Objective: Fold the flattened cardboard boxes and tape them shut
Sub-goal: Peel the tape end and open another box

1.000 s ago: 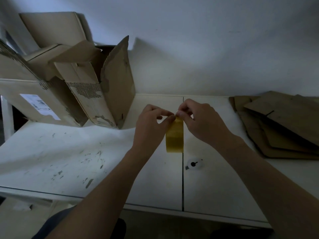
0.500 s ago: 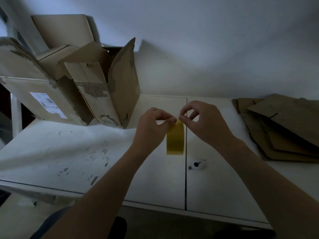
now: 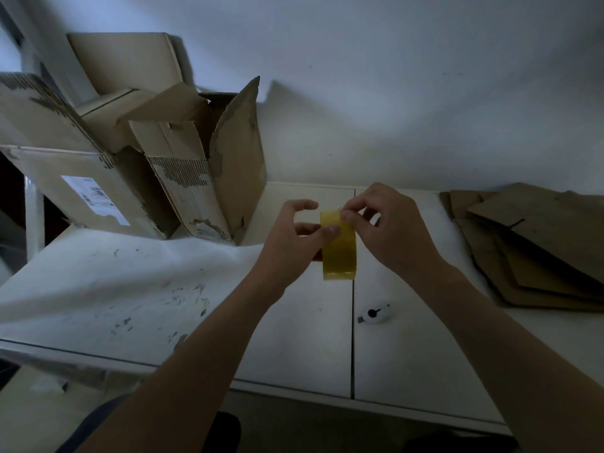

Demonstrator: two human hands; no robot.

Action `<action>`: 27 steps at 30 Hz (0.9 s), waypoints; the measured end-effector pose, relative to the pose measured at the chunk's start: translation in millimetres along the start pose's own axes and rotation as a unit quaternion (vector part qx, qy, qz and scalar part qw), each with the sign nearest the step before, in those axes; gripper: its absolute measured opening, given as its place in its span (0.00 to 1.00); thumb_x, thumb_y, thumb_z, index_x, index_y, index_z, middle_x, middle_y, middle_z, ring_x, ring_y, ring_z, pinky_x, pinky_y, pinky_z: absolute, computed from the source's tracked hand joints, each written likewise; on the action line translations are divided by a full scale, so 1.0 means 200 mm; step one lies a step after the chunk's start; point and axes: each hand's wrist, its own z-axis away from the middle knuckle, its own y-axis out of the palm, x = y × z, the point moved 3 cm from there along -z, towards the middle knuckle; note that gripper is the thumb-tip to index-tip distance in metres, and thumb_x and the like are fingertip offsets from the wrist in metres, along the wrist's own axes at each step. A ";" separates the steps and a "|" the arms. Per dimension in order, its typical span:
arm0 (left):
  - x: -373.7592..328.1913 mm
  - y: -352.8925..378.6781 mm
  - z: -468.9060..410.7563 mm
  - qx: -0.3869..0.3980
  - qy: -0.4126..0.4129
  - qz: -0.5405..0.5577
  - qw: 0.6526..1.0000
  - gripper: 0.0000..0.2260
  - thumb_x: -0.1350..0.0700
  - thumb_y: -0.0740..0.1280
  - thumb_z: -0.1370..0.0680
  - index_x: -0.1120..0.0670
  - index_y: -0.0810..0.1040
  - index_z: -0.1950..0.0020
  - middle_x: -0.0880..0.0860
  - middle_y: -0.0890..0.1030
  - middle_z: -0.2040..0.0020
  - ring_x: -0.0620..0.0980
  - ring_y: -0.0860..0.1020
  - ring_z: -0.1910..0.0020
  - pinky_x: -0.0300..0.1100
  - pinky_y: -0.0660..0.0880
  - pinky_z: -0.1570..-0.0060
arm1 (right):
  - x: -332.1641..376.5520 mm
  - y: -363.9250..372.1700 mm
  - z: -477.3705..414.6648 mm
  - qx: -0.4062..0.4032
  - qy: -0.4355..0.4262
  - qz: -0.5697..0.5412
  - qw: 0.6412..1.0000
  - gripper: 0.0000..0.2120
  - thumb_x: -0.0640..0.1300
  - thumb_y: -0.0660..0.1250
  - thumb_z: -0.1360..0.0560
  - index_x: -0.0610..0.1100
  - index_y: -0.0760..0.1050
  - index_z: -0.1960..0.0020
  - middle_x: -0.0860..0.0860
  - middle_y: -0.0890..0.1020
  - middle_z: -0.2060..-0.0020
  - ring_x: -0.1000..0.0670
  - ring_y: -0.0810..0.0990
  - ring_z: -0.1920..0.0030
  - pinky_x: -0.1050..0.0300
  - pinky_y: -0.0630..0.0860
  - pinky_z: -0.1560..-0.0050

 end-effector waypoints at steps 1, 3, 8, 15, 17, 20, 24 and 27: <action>0.01 0.01 0.00 0.012 -0.014 0.005 1.000 0.22 0.53 0.71 0.22 0.49 0.69 0.30 0.53 0.81 0.44 0.50 0.82 0.47 0.46 0.83 0.50 | 0.00 0.00 0.00 0.010 -0.019 0.013 1.000 0.02 0.45 0.70 0.23 0.47 0.80 0.52 0.58 0.77 0.58 0.57 0.77 0.62 0.64 0.74 0.60; 0.01 0.01 0.01 0.018 -0.024 0.008 1.000 0.23 0.55 0.72 0.22 0.50 0.72 0.28 0.55 0.82 0.43 0.53 0.82 0.46 0.49 0.82 0.47 | 0.01 -0.01 0.01 0.047 -0.072 0.056 0.995 0.02 0.46 0.69 0.22 0.48 0.79 0.51 0.57 0.76 0.58 0.56 0.74 0.62 0.60 0.75 0.62; 0.01 0.00 0.02 0.020 0.006 -0.033 0.999 0.20 0.56 0.72 0.22 0.51 0.76 0.30 0.53 0.84 0.46 0.48 0.83 0.49 0.41 0.81 0.52 | 0.03 -0.03 0.01 0.093 -0.095 0.053 0.990 0.03 0.49 0.66 0.23 0.51 0.75 0.54 0.60 0.75 0.58 0.56 0.72 0.63 0.65 0.67 0.64; 0.00 0.01 0.05 0.040 0.029 -0.070 0.996 0.23 0.57 0.71 0.22 0.49 0.74 0.28 0.48 0.84 0.48 0.44 0.82 0.49 0.41 0.80 0.50 | 0.02 -0.01 -0.01 0.097 -0.003 -0.015 0.995 0.05 0.48 0.71 0.23 0.54 0.77 0.56 0.62 0.76 0.62 0.56 0.77 0.62 0.55 0.77 0.60; -0.01 0.01 0.05 0.048 0.046 -0.075 0.995 0.23 0.57 0.71 0.22 0.48 0.73 0.27 0.46 0.83 0.48 0.42 0.81 0.49 0.40 0.78 0.50 | 0.01 -0.02 -0.02 0.081 0.040 -0.024 0.996 0.05 0.50 0.74 0.25 0.54 0.79 0.57 0.61 0.77 0.63 0.58 0.76 0.63 0.63 0.73 0.61; -0.01 -0.01 0.06 0.057 0.065 -0.096 0.992 0.23 0.58 0.72 0.23 0.45 0.74 0.30 0.45 0.84 0.48 0.41 0.82 0.50 0.38 0.78 0.52 | -0.01 -0.06 -0.03 0.051 0.131 -0.073 0.987 0.07 0.53 0.77 0.30 0.52 0.81 0.58 0.60 0.81 0.63 0.61 0.78 0.63 0.73 0.70 0.63; -0.02 -0.03 0.08 0.021 0.059 -0.095 0.993 0.14 0.52 0.71 0.22 0.46 0.76 0.37 0.43 0.82 0.51 0.43 0.81 0.53 0.35 0.77 0.58 | 0.01 -0.03 -0.02 0.071 0.148 -0.119 0.979 0.05 0.51 0.78 0.30 0.52 0.84 0.58 0.58 0.84 0.62 0.61 0.80 0.64 0.68 0.73 0.60; -0.02 -0.10 0.09 -0.016 0.052 -0.112 0.992 0.12 0.48 0.69 0.21 0.46 0.77 0.39 0.42 0.81 0.52 0.42 0.80 0.54 0.36 0.75 0.60 | 0.07 0.03 -0.01 0.074 0.137 -0.110 0.982 0.04 0.52 0.76 0.28 0.53 0.83 0.58 0.60 0.83 0.63 0.59 0.80 0.64 0.71 0.72 0.62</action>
